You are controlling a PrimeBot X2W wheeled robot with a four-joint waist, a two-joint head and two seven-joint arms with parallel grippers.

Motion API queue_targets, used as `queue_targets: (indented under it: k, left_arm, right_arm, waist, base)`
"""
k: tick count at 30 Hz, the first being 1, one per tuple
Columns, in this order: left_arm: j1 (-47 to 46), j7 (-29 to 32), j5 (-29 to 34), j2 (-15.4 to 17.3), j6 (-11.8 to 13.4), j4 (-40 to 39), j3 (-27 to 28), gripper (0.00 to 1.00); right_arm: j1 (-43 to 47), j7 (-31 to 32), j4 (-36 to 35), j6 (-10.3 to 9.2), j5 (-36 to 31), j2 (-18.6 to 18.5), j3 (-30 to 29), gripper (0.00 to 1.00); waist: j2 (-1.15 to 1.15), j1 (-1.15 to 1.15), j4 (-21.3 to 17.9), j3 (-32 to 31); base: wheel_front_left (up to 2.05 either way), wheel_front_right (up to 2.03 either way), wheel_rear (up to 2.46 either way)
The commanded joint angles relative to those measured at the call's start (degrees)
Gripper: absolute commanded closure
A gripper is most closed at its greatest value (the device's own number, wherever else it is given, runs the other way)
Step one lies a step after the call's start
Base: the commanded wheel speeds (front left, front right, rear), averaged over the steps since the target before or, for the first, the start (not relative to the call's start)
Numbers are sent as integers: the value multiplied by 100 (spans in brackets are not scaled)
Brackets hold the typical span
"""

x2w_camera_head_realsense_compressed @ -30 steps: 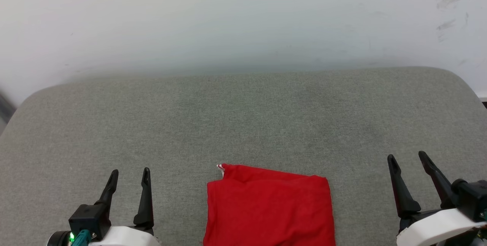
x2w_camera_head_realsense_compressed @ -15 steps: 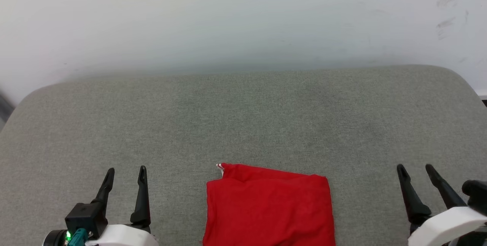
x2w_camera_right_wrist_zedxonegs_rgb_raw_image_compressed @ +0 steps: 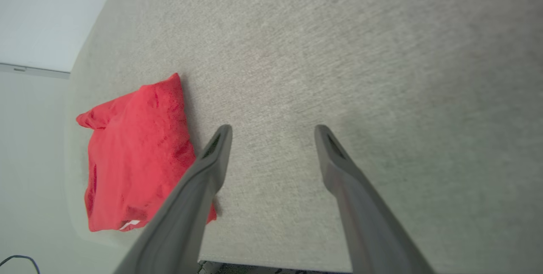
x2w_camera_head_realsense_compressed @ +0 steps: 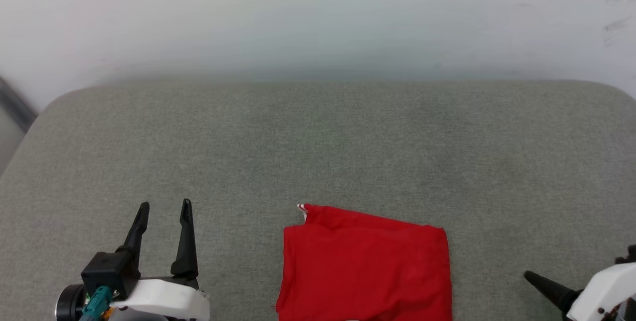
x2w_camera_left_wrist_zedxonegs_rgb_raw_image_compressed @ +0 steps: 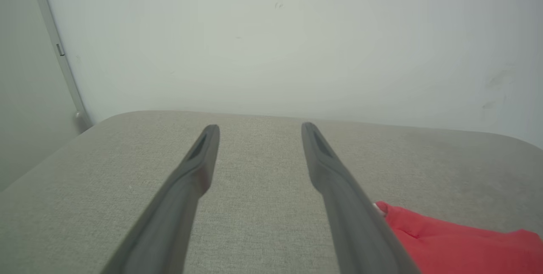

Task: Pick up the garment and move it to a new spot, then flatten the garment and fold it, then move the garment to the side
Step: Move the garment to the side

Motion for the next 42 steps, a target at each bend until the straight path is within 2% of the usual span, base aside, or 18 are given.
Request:
queue_targets:
  k: [1,4,13,14,15,20,25,28,32,34,38,42]
  left_arm:
    - [-147,-25,34,-26,-46,7,26,0]
    - [-320,-25,73,-127,-134,79,15,0]
    - [-671,-26,223,-339,-321,369,48,0]
    - [-703,-25,233,-361,-350,398,47,0]
    - [-727,-25,282,-416,-400,482,82,0]
    - [-597,-25,336,-520,-473,577,163,0]
    - [-447,-25,406,-569,-541,550,275,0]
    - [-340,-20,437,-594,-571,481,362,0]
    - [-335,-19,511,-626,-634,391,435,0]
    - [-377,-20,538,-642,-662,363,435,0]
    - [-511,-19,587,-722,-729,273,453,0]
    - [-796,-18,697,-718,-806,195,479,0]
  right_arm:
    - [-169,156,83,-2,230,144,-2,0]
    - [-368,435,352,-2,765,313,235,0]
    - [-671,161,1083,-3,1676,359,1258,0]
    - [-712,104,1122,-4,1704,361,1349,10]
    - [-730,-24,1150,-4,1713,270,1585,100]
    - [-715,-218,951,-2,1672,-19,1952,100]
    - [-767,-485,714,-2,1140,-476,2475,100]
    - [-898,-672,623,-2,490,-850,2860,100]
    - [-1070,-744,705,-2,-126,-1172,3104,100]
    - [-1134,-755,726,-3,-239,-1259,3117,100]
    - [-1487,-894,856,-2,-595,-1514,3187,100]
    - [-1905,-1154,1026,-2,-827,-1701,3107,100]
  waist:
    - [0,0,120,154]
    - [0,0,304,388]
    - [0,0,620,642]
    - [0,0,651,652]
    - [0,0,690,638]
    - [0,0,645,467]
    - [0,0,375,273]
    - [0,0,77,211]
    - [0,0,-394,224]
    - [0,0,-509,252]
    - [0,0,-1023,462]
    - [0,0,-1418,947]
  base:
    - [0,0,0]
    - [0,0,0]
    - [0,0,0]
    - [0,0,0]
    - [0,0,0]
    - [0,0,0]
    - [0,0,0]
    - [0,0,0]
    - [0,0,0]
    - [0,0,0]
    - [0,0,0]
    - [0,0,0]
